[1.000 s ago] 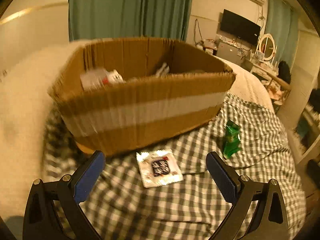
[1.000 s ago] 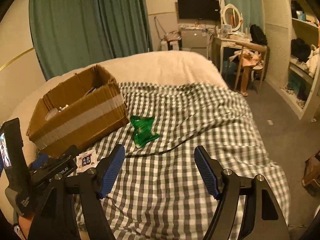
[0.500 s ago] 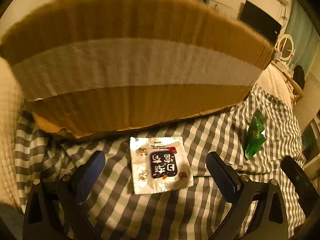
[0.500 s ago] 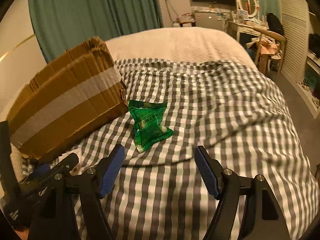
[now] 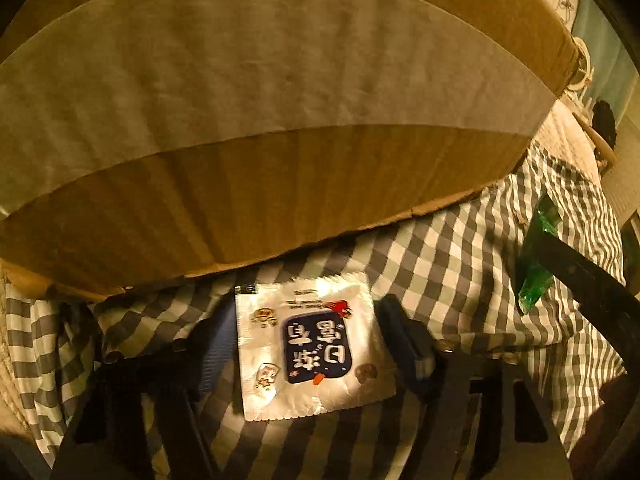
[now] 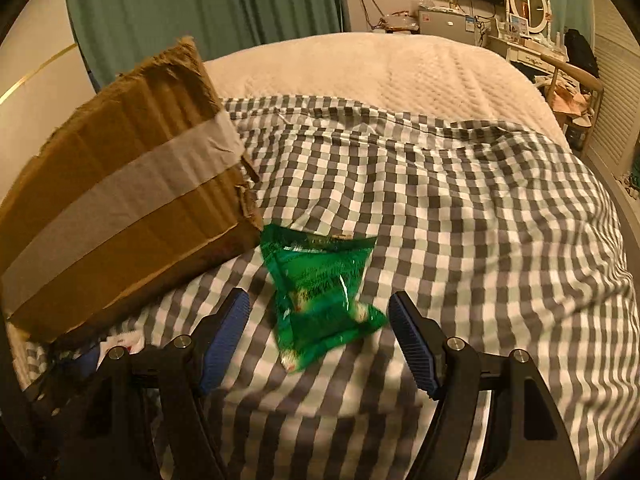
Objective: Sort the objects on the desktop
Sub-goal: 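Grasp the white printed sachet with the left gripper while the right grasps the green foil packet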
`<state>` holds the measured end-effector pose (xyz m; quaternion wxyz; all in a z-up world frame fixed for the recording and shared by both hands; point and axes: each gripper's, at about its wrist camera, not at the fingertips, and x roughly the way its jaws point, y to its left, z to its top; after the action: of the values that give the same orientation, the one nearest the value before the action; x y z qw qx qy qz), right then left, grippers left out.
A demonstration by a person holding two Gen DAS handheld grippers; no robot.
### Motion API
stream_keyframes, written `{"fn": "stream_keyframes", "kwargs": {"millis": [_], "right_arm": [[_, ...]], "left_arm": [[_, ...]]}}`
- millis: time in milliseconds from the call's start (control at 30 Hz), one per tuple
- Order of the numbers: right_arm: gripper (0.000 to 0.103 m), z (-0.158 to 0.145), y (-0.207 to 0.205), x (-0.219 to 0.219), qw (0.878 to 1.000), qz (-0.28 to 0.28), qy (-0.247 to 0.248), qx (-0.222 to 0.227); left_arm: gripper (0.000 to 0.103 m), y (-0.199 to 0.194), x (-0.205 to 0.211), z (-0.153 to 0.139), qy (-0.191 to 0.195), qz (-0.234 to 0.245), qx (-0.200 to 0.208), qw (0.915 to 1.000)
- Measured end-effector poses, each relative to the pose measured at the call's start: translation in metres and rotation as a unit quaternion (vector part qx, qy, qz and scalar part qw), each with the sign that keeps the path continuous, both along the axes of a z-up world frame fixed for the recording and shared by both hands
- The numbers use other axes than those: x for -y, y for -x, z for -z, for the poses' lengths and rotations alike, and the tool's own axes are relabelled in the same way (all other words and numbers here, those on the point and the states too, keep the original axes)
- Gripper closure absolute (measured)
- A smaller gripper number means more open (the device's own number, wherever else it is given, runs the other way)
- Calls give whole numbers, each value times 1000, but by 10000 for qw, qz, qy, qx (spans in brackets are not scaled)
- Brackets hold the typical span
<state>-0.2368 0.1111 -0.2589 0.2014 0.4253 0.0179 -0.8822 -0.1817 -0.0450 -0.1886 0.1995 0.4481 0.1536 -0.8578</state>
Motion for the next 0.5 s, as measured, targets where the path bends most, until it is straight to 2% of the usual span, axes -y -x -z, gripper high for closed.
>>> {"fn": "stream_keyframes", "kwargs": {"millis": [133,167,233,267,333,367,500], "right_arm": [[31,11,13,6,9998,31,-23,213],[31,14,17,8,9995,40,-99,289],[40,19,21,10,9991,73,-209,352],[52,22,22,10,9988,85,-285,387],[57,21,21,9,9988,123,-310,362],[65,19,19,8,9989,123,-251,365],[66,9,6,1,9990,200,-230,333]], "left_arm": [[46,-5,6,0,-92,-69,-70,9999],[50,-5,6,0,-87,-58,-67,9999],[59,-7,7,-2,-108,-46,-113,9999],[68,-8,7,-4,-153,9,-141,9998],[69,-10,6,-7,-193,98,-168,9996],[71,-12,4,-9,-222,178,-205,9994],[83,-18,-1,-18,-308,442,-344,9980]]}}
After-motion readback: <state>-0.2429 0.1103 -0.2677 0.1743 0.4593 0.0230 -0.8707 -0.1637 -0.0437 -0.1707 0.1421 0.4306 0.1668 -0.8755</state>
